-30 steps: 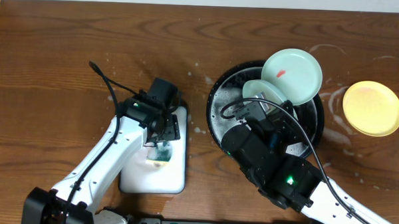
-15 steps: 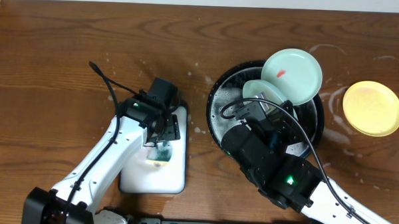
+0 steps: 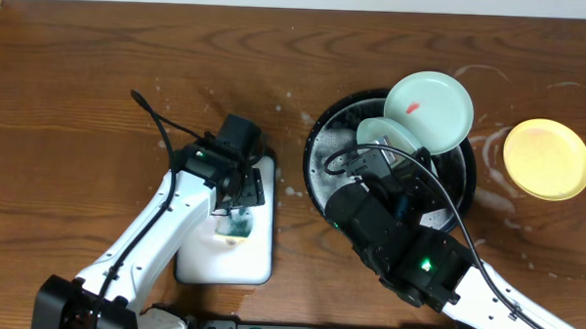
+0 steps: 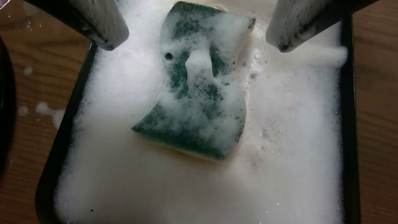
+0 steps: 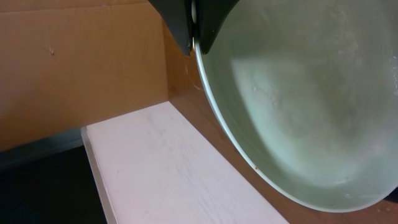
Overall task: Clean dirty plates on tray and stack at the side
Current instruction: 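Tilt the light green plate upward with the right gripper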
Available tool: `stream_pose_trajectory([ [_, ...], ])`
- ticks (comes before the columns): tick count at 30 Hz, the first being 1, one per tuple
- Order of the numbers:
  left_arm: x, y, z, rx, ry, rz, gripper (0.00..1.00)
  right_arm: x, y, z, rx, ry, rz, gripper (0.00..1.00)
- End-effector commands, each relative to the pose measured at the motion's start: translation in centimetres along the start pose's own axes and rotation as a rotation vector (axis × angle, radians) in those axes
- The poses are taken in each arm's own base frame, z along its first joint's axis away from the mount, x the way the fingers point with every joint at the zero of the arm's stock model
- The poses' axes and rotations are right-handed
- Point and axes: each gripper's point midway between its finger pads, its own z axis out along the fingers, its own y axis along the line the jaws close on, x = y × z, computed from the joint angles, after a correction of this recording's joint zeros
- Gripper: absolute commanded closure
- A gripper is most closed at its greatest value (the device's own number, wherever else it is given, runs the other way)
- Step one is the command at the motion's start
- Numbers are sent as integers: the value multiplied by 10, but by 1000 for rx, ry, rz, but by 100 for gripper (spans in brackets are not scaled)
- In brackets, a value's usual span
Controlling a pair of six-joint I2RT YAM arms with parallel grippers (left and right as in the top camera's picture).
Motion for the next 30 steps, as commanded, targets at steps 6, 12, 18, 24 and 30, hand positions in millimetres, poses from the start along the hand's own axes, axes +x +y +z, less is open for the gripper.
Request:
stream_pose_trajectory([
  [6, -1, 3, -1, -9, -5, -1, 19, -1, -8, -3, 33, -4, 8, 99],
  [12, -1, 3, -1, -9, -5, -1, 19, -1, -8, -3, 33, -4, 9, 99],
  [18, -1, 3, -1, -9, -5, -1, 19, -1, -8, -3, 33, -4, 29, 99],
  [24, -1, 3, -1, -9, -5, -1, 19, -1, -8, -3, 33, -4, 46, 99],
  [30, -1, 3, -1, -9, -5, -1, 19, -1, -8, -3, 33, -5, 93, 99],
])
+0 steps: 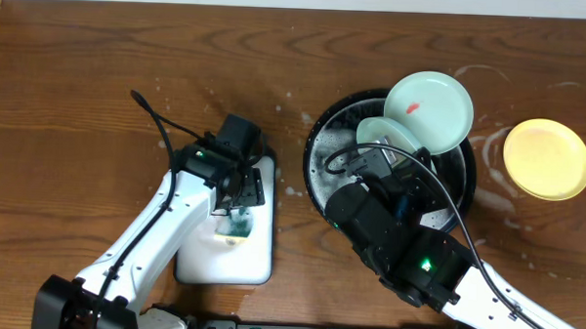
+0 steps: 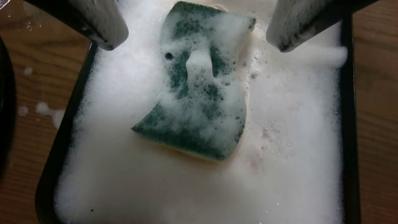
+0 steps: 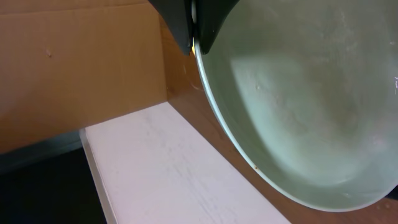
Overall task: Clean dirty plates on tray and stack at the side
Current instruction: 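Tilt the light green plate upward with the right gripper, then carry the light green plate right and stack it on the yellow plate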
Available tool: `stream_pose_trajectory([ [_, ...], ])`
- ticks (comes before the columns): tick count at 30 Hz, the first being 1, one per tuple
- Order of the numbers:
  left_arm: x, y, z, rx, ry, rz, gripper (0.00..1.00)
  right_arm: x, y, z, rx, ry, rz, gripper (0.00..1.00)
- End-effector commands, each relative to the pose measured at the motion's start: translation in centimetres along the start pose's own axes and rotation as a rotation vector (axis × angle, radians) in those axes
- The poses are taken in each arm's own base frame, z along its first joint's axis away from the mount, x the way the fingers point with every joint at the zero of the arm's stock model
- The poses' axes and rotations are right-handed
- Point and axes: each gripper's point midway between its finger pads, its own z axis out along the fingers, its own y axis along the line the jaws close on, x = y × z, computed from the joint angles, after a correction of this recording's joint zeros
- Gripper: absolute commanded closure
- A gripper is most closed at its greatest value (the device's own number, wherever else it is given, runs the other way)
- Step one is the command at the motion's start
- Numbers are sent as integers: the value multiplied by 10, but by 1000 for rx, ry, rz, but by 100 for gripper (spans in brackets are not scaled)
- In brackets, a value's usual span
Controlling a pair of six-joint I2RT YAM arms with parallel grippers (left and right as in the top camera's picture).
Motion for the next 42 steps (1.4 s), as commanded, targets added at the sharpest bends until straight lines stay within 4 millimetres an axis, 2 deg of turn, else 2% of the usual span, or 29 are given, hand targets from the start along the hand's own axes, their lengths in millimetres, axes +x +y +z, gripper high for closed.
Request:
stream_pose_trajectory([
  [1, -1, 3, -1, -9, -5, -1, 19, -1, -8, -3, 32, -6, 101, 99],
  [4, -1, 3, -1, -9, -5, -1, 19, 3, -7, 0, 26, 5, 195, 99],
  [7, -1, 3, -1, -9, -5, -1, 19, 12, 1, 11, -24, 52, 261, 99],
  [13, -1, 3, -1, -9, -5, -1, 19, 36, 40, 38, -312, 205, 358, 99],
  [16, -1, 3, -1, -9, -5, -1, 19, 54, 46, 51, -399, 315, 524, 99],
  [21, -1, 3, -1, -9, -5, -1, 19, 75, 40, 76, -544, 465, 909, 99],
  [25, -1, 3, -1, -9, -5, -1, 19, 92, 14, 101, -645, 491, 1194, 99],
  [27, -1, 3, -1, -9, -5, -1, 19, 114, -11, 116, -603, 500, 1323, 99],
  [31, -1, 3, -1, -9, -5, -1, 19, 183, -56, 137, -384, 576, 1531, 99],
  [34, -1, 3, -1, -9, -5, -1, 19, 229, -80, 145, -232, 620, 1618, 99],
  [39, -1, 3, -1, -9, -5, -1, 19, 305, -102, 152, 49, 736, 1688, 99],
  [42, -1, 3, -1, -9, -5, -1, 19, 332, -101, 163, 122, 780, 1687, 99],
])
